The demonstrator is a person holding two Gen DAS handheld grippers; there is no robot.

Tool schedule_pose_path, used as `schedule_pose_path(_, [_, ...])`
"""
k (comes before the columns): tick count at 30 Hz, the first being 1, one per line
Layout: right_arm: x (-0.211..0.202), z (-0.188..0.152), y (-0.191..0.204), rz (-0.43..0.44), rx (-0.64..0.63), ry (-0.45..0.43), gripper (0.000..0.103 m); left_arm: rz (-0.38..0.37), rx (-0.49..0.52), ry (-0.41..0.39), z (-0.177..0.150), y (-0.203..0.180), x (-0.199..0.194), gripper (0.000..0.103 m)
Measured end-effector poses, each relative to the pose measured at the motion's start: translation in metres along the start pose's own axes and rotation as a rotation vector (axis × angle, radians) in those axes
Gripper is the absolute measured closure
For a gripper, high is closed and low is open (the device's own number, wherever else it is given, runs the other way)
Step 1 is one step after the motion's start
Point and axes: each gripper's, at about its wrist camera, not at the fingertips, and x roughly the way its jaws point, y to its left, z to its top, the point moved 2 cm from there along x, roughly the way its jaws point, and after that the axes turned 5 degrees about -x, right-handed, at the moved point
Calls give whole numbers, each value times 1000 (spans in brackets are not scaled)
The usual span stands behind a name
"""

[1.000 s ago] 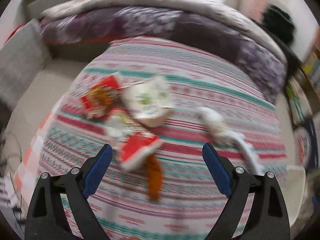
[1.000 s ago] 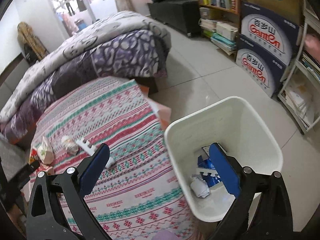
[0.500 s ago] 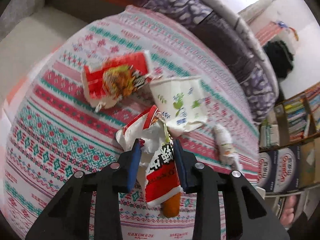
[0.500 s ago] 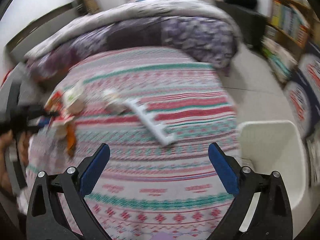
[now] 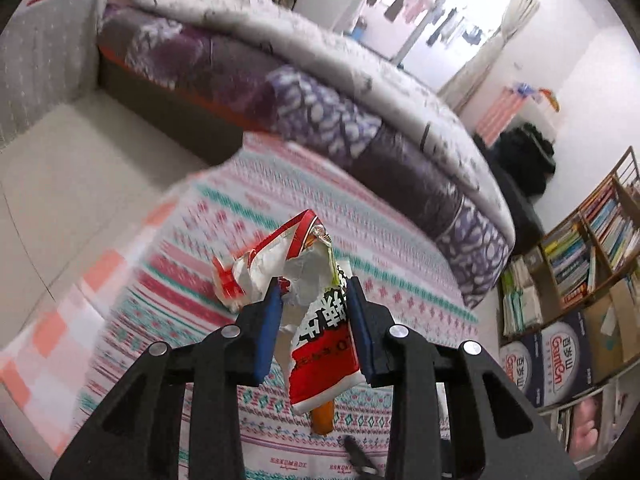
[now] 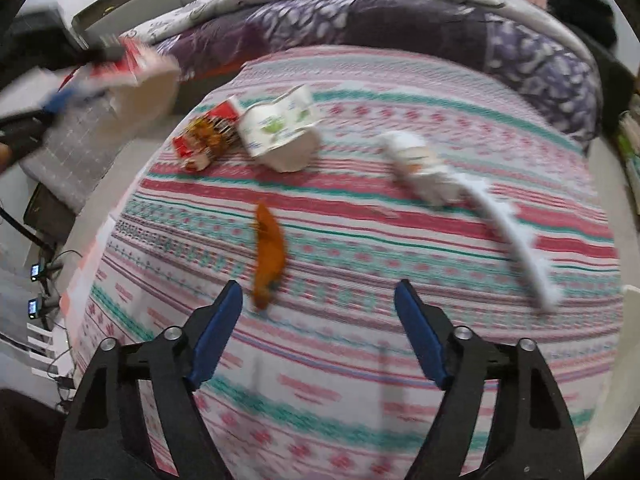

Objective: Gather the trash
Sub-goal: 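Grasp the orange strip with the right tool while the left tool holds the wrapper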

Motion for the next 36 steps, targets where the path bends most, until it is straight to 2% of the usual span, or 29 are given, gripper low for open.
schedule_pose_path(2, [17, 4, 11, 8, -8, 38, 34, 12, 1, -30, 10, 5, -9, 70])
schedule_pose_path(4, [35, 4, 19, 10, -14, 84, 42, 20, -7, -47, 17, 10, -14, 70])
schedule_pose_path(5, [40, 4, 21, 5, -14, 96, 49, 21, -13, -49, 19, 12, -14, 69])
schedule_pose_path(7, [42, 5, 26, -18, -35, 68, 51, 21, -21, -47, 22, 16, -13, 69])
schedule_pose_path(8, [43, 7, 27, -24, -41, 66, 58, 23, -27, -41, 23, 18, -11, 69])
schedule_pose_path(9, [43, 8, 28, -33, -44, 63, 74, 25, -30, -37, 23, 19, -10, 69])
schedule_pose_path(10, [44, 10, 28, -41, -47, 61, 82, 29, -33, -31, 22, 21, -7, 69])
schedule_pose_path(15, [36, 14, 26, -44, -29, 23, 85, 34, -36, -19, 21, 23, -2, 69])
schedule_pose_path(26, [-32, 29, 2, -75, 32, -120, 85, 35, 6, -38, 11, 13, -6, 69])
schedule_pose_path(36, [-72, 22, -37, -95, 125, -170, 85, 43, 77, 48, -27, -11, 13, 69])
